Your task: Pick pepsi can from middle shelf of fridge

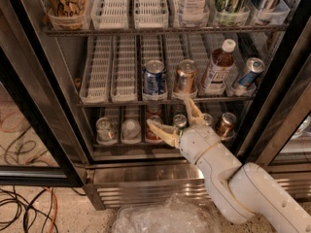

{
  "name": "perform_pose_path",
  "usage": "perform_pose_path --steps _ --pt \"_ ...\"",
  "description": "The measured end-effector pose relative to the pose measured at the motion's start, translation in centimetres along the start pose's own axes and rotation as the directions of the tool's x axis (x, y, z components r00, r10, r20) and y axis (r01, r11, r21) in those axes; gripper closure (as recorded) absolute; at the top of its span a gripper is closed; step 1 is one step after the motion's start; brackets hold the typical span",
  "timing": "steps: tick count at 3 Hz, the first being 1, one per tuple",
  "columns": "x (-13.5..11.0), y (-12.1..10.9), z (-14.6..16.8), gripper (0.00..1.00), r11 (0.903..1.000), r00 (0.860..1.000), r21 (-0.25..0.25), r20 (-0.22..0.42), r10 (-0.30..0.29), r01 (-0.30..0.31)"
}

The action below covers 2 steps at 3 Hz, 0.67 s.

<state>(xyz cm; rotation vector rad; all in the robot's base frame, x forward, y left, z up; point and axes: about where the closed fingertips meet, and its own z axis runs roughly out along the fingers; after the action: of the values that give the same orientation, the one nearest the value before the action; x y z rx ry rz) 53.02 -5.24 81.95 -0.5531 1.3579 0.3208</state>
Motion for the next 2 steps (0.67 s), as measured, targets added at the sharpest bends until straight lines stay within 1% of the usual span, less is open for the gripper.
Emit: perform_pose_path --steps 1,2 --pt "0.0 0.0 0.0 0.47 1.0 1.0 0.0 0.0 0.0 0.0" --pt "0.0 0.0 0.0 0.39 1.0 1.0 0.0 0.0 0.0 0.0"
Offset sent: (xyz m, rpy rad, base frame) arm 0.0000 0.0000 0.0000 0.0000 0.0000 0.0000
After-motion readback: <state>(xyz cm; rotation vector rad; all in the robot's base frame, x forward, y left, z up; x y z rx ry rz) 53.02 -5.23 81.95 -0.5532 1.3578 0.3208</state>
